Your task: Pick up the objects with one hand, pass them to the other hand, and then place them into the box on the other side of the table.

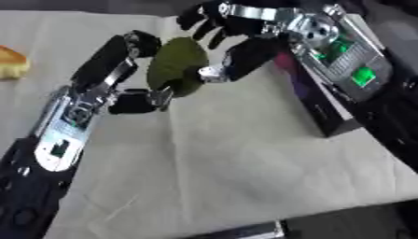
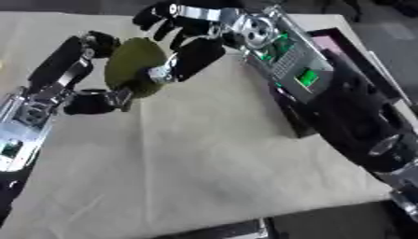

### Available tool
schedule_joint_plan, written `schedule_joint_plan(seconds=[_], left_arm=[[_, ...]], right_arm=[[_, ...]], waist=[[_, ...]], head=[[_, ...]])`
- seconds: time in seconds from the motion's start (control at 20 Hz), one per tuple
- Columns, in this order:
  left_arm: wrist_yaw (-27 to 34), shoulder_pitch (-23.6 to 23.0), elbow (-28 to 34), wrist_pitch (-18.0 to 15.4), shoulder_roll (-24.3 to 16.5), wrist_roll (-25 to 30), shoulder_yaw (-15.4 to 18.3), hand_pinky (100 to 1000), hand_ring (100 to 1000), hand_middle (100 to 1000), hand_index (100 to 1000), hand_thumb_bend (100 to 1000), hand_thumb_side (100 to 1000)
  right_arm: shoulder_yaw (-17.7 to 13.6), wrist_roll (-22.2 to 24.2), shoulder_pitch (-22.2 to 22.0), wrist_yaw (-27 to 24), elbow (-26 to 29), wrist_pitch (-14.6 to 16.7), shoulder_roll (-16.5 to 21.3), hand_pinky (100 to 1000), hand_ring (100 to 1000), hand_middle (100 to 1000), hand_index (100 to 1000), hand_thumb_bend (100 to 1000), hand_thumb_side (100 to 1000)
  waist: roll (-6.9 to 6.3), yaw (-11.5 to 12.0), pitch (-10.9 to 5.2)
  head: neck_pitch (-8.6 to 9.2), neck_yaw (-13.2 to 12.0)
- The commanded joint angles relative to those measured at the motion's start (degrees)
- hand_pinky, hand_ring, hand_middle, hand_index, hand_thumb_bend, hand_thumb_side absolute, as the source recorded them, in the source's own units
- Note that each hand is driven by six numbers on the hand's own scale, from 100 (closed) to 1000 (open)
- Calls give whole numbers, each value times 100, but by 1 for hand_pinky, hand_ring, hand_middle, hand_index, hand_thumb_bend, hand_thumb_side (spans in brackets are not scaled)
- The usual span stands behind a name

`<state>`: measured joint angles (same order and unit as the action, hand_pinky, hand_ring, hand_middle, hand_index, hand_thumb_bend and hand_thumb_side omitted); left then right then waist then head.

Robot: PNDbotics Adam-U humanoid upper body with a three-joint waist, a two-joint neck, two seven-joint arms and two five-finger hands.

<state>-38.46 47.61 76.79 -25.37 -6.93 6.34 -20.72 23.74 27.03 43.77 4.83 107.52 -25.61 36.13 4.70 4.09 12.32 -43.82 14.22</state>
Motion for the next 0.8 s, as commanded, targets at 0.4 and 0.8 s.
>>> schedule_joint_plan(seconds=[0.4,0.8], left_arm=[[-118,166,173,-142,31,-66,-58,668,591,424,479,100,240],[-92,151,205,-214,50,-65,-119,667,588,420,478,100,268]], right_arm=[[-85,177,-41,47,184,-89,272,805,869,845,906,465,272],[-94,199,-78,253,107,-167,252,793,813,745,863,447,222]], waist=[[63,2,-30],[62,-2,-17]], head=[[-30,28],[-30,55]])
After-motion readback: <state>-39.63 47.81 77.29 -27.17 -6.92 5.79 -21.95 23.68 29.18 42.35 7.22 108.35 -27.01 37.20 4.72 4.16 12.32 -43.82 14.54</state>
